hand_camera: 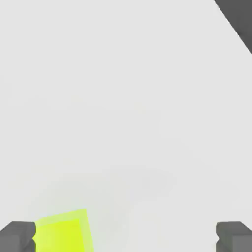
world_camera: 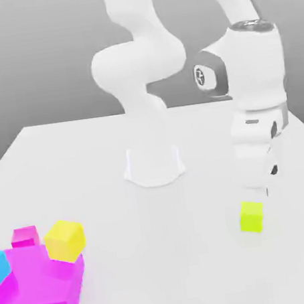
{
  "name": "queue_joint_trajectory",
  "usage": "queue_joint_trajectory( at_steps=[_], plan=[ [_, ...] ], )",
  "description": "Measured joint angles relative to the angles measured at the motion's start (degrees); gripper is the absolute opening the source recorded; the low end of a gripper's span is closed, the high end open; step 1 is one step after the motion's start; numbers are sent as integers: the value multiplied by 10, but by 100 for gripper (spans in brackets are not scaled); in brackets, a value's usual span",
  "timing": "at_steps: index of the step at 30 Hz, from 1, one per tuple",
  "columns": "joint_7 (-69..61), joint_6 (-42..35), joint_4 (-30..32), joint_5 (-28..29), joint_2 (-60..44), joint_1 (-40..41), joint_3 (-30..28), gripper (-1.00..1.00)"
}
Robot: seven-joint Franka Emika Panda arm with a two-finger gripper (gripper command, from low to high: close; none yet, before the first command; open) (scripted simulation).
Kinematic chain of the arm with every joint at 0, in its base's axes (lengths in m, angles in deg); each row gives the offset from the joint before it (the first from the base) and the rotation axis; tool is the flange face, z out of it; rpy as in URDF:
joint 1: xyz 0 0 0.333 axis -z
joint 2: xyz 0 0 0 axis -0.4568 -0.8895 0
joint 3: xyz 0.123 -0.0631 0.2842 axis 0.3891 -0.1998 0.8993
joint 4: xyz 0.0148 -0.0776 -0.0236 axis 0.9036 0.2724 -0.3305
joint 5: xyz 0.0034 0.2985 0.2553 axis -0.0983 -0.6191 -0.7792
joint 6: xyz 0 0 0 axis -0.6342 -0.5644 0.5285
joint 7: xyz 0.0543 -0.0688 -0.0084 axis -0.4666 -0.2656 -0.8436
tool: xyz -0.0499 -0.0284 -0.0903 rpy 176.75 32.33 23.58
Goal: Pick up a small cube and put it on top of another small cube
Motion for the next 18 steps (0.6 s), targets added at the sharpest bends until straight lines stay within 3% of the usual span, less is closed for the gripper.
queue_joint_trajectory(
  at_steps=[6,11,12,18],
  plan=[
    [29,78,7,77,-96,-23,-22,0],
    [45,147,-7,96,-181,-52,-55,0],
    [47,156,-9,96,-191,-54,-57,-100],
    [49,159,-9,98,-196,-56,-58,-100]
  ],
)
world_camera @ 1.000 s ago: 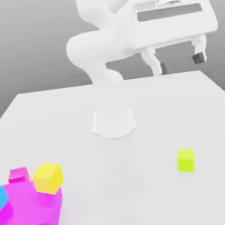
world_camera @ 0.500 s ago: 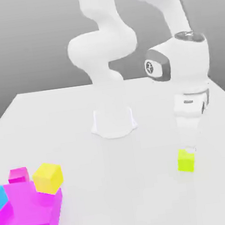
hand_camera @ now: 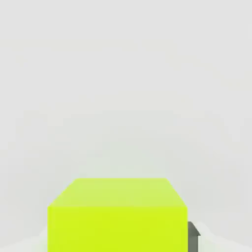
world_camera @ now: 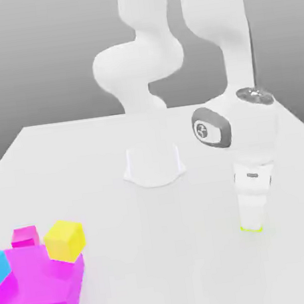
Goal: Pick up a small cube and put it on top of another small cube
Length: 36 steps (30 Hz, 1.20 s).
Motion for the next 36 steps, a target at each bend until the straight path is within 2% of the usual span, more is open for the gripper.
queue_joint_trajectory(
  at_steps=[4,12,24,36],
  plan=[
    [-7,-38,7,-5,47,12,12,-100],
    [-44,-132,24,-56,167,14,28,-100],
    [-259,-195,-34,-31,208,245,-139,-100],
    [-487,-248,-87,-3,213,434,-343,-100]
  ],
)
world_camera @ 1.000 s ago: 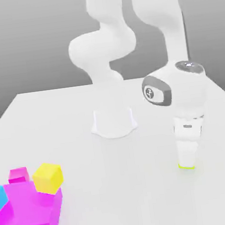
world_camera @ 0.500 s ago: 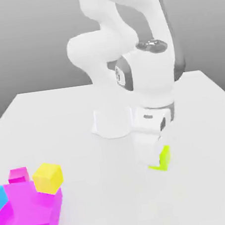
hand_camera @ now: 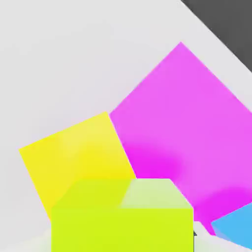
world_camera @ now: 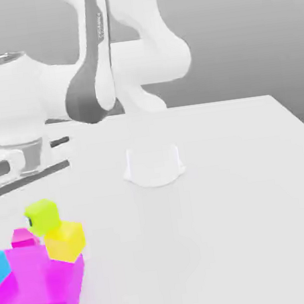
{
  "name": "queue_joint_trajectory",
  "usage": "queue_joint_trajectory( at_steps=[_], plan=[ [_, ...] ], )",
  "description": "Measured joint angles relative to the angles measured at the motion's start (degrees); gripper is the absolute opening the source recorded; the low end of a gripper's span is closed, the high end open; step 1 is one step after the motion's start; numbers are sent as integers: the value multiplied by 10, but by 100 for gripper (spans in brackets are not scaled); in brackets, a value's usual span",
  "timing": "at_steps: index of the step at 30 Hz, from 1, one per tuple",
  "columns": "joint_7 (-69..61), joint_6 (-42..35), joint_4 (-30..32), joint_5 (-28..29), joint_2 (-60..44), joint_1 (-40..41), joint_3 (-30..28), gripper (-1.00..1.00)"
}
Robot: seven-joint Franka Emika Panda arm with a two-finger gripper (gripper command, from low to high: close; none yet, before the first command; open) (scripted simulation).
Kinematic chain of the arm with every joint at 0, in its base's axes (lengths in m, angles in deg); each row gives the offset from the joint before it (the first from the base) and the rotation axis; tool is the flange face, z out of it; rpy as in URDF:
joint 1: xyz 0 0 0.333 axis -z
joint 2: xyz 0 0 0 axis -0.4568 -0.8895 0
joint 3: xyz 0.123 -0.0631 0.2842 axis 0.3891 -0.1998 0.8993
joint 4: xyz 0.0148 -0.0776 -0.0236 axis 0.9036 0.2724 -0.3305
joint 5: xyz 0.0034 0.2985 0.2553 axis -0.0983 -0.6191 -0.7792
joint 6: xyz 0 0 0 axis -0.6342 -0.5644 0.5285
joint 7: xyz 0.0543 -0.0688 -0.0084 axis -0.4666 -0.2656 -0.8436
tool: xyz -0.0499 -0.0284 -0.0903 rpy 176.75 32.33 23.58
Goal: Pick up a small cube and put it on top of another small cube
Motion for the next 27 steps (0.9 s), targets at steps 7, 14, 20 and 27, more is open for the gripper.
queue_joint_trajectory(
  at_steps=[7,14,20,27],
  plan=[
    [-94,-11,3,-21,-28,45,-46,-100],
    [-147,27,0,-93,-71,42,-37,-100],
    [-215,60,-5,-188,-124,53,-6,-100],
    [-267,85,-9,-259,-171,83,42,100]
  ],
)
